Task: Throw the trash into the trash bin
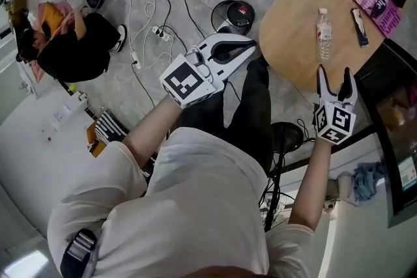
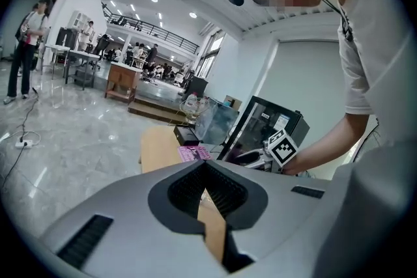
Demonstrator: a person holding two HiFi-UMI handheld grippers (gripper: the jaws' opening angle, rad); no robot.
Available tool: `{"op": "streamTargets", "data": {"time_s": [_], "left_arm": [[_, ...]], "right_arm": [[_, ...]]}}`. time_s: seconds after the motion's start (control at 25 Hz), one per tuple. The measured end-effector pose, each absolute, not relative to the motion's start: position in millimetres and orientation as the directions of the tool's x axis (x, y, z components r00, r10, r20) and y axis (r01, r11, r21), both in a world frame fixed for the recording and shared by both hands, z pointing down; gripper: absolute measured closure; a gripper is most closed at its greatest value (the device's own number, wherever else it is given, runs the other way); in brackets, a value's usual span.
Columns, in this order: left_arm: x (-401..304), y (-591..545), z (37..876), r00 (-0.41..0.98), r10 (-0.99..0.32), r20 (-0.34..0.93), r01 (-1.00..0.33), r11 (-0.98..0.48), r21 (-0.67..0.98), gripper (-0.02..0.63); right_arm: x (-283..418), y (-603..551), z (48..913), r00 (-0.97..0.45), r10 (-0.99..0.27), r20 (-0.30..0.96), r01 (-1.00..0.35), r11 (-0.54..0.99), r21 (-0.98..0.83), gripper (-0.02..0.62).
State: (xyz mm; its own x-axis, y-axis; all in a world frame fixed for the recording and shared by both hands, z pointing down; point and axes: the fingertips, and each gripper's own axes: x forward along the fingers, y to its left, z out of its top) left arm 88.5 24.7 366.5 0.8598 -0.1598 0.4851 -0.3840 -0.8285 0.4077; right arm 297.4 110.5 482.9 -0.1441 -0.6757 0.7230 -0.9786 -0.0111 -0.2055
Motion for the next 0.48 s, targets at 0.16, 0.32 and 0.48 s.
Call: {"op": "streamTargets", "data": {"time_s": [0.16,0.32,0.48], "left_arm": [[85.9,30.1,398.5,0.848,-0.156,0.507,-0.407,-0.805,0.432,0.6],[82.8,41.0,434.5,0.832,-0.142,0.536,-0.422,-0.789,0.447,0.6],[80.9,50.1,469.5,0.823,-0.131,0.553,-0.439,-0.765,0.472,0.6]], "right_arm": [[299.7,115.2,538.8,-0.161,-0.619,0.768,-0.98,0.006,-0.2,0.227],[302.6,123.5,599.0,-0.168,-0.552,0.817,-0.982,0.022,-0.188,0.227],[308.3,129.4,655.8,-0.158,-0.489,0.858,-0.985,0.02,-0.17,0.227]]}}
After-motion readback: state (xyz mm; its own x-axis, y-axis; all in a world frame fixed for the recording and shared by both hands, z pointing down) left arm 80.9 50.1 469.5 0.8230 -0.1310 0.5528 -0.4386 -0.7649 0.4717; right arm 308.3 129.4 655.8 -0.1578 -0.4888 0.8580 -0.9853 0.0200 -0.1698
